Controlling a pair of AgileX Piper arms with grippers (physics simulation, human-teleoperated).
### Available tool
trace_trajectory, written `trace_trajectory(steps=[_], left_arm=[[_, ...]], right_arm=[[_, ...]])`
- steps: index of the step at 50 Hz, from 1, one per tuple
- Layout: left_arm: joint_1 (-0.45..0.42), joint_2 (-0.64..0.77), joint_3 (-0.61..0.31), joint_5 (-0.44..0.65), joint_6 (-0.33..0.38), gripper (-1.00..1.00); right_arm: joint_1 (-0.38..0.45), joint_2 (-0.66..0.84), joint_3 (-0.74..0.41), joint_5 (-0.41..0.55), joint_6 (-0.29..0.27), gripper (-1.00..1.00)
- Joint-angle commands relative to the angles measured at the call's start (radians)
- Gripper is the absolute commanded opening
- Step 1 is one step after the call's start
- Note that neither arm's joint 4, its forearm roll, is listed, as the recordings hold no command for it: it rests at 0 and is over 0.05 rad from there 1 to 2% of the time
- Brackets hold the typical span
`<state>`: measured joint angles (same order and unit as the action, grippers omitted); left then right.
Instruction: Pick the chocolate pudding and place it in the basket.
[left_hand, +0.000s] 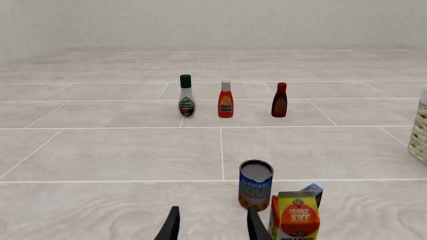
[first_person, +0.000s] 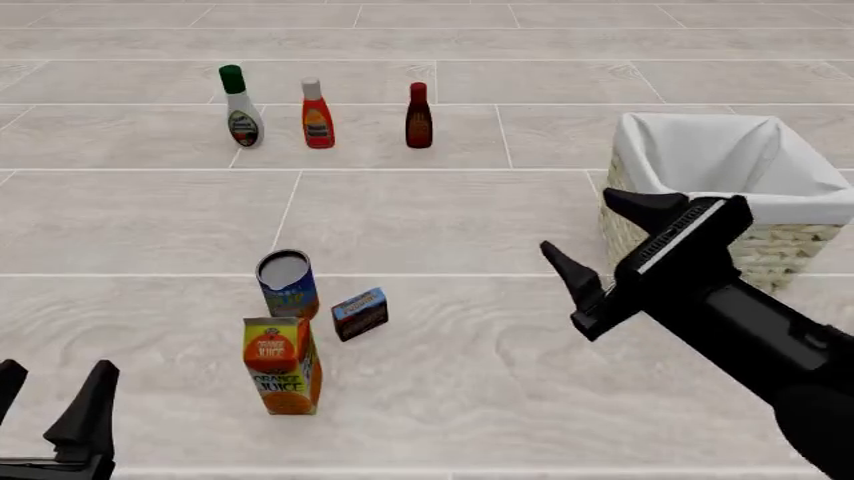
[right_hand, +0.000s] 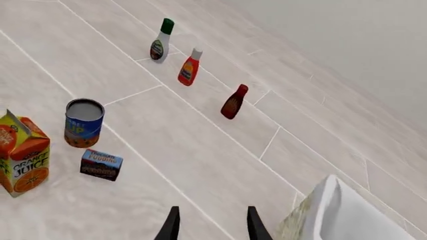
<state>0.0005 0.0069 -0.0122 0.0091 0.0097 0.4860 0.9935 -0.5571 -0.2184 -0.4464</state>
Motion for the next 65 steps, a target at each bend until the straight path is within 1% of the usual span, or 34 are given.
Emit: trace_trajectory(steps=[1, 4, 22, 31, 33, 34, 41, 45, 46, 47, 48, 49, 51, 56, 59, 61, 63, 65], left_arm=[[0.0, -0.001, 0.003, -0.003, -0.001, 1.0], [0.0, -0.001, 0.003, -0.003, -0.002, 1.0], [0.001, -0.001, 0.003, -0.003, -0.002, 1.0], [0.0, -0.001, 0.003, -0.003, -0.001, 1.0], [0.0, -0.001, 0.003, -0.003, -0.001, 1.0], [0.0, -0.001, 0.003, -0.003, -0.001, 1.0], [0.001, -0.001, 0.003, -0.003, -0.001, 1.0], [0.001, -0.001, 0.003, -0.003, -0.002, 1.0], [0.0, -0.001, 0.003, -0.003, -0.001, 1.0], [0.0, -0.001, 0.003, -0.003, -0.001, 1.0], [0.001, -0.001, 0.003, -0.003, -0.001, 1.0], [0.0, -0.001, 0.003, -0.003, -0.002, 1.0], [0.001, -0.001, 0.003, -0.003, -0.001, 1.0], [0.0, -0.001, 0.003, -0.003, -0.001, 1.0], [0.0, -0.001, 0.003, -0.003, -0.001, 1.0], [0.0, -0.001, 0.003, -0.003, -0.001, 1.0], [0.0, -0.001, 0.003, -0.003, -0.001, 1.0], [0.0, -0.001, 0.003, -0.003, -0.002, 1.0]], right_arm=[[0.041, 0.122, -0.101, 0.032, -0.047, 1.0], [0.049, 0.15, -0.129, 0.049, -0.046, 1.0], [0.1, 0.324, -0.285, 0.105, -0.114, 1.0], [0.136, 0.407, -0.365, 0.172, -0.188, 1.0], [0.142, 0.416, -0.379, 0.186, -0.193, 1.0], [0.145, 0.427, -0.386, 0.195, -0.207, 1.0], [0.153, 0.468, -0.43, 0.229, -0.229, 1.0], [0.172, 0.508, -0.428, 0.249, -0.274, 1.0], [0.172, 0.519, -0.425, 0.252, -0.294, 1.0], [0.171, 0.531, -0.405, 0.239, -0.341, 1.0], [0.168, 0.536, -0.411, 0.242, -0.343, 1.0], [0.175, 0.536, -0.434, 0.26, -0.322, 1.0], [0.174, 0.546, -0.441, 0.265, -0.338, 1.0], [0.19, 0.564, -0.47, 0.294, -0.354, 1.0], [0.208, 0.588, -0.477, 0.31, -0.379, 1.0], [0.206, 0.596, -0.486, 0.314, -0.381, 1.0], [0.212, 0.609, -0.499, 0.324, -0.401, 1.0], [0.222, 0.613, -0.519, 0.341, -0.402, 1.0]])
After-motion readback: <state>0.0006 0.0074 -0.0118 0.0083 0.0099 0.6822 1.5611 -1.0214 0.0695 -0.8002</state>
